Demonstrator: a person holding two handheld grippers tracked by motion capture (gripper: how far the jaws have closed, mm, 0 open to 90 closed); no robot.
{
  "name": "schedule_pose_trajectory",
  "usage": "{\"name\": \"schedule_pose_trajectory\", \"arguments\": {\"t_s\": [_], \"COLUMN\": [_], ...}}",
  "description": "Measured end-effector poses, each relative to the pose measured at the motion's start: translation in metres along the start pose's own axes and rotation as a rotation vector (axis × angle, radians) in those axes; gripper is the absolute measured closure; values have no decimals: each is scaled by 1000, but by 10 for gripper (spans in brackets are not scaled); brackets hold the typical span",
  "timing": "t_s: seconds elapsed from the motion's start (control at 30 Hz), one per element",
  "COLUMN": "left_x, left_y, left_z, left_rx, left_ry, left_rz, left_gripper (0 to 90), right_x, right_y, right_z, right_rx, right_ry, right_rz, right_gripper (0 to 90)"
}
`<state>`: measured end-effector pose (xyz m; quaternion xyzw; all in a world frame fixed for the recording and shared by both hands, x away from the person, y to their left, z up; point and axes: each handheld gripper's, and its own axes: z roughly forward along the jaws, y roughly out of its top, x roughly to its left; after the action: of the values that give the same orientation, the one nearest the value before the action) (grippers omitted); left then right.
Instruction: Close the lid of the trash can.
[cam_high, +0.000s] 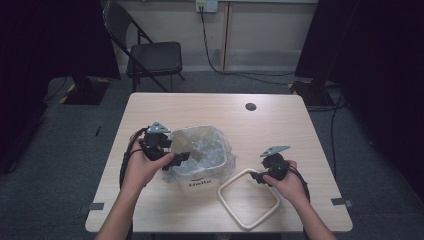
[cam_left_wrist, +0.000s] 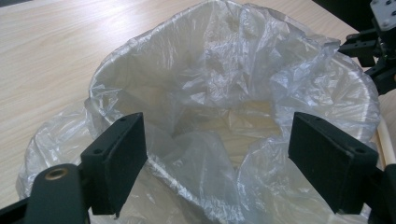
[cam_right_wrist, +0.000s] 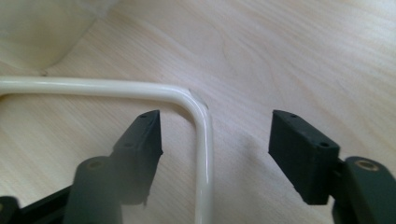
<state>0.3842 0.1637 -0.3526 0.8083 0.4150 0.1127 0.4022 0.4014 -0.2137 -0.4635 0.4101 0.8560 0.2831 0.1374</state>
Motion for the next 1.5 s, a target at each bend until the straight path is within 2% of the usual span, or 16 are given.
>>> {"name": "schedule_pose_trajectory", "arguments": {"t_s": [0.17, 0.27, 0.37, 0.47, 0.7, 0.9, 1.0, 1.2, 1.37, 1.5], "left_x": [1, 1, 1, 2, 1, 1, 2, 2, 1, 0], "left_y": [0, 0, 0, 1, 3, 4, 4, 4, 5, 7], "left_z": [1, 1, 1, 2, 3, 4, 3, 1, 0, 0], "left_rx": [1, -1, -5, -2, 0, -4, -10, -15, -20, -20], "left_ry": [8, 5, 6, 7, 10, 5, 9, 15, 15, 11], "left_rz": [9, 4, 1, 7, 14, 8, 5, 0, 0, 7], "left_gripper": [187, 186, 184, 181, 180, 180, 180, 180, 180, 178], "right_x": [-1, -1, -2, -3, -7, -10, -14, -25, -30, -33], "right_y": [-5, -7, -8, -7, -6, -5, -6, -3, 2, 7], "right_z": [7, 11, 12, 11, 12, 11, 9, -8, -20, -29], "right_rx": [4, 19, 10, 4, 3, 13, 21, -17, -21, -22], "right_ry": [-9, -18, -25, -28, -23, -30, -19, 8, -3, -19], "right_rz": [9, 3, 14, 20, 14, 31, 43, 116, 121, 106], "right_gripper": [437, 500, 526, 634, 797, 810, 810, 812, 812, 812]}}
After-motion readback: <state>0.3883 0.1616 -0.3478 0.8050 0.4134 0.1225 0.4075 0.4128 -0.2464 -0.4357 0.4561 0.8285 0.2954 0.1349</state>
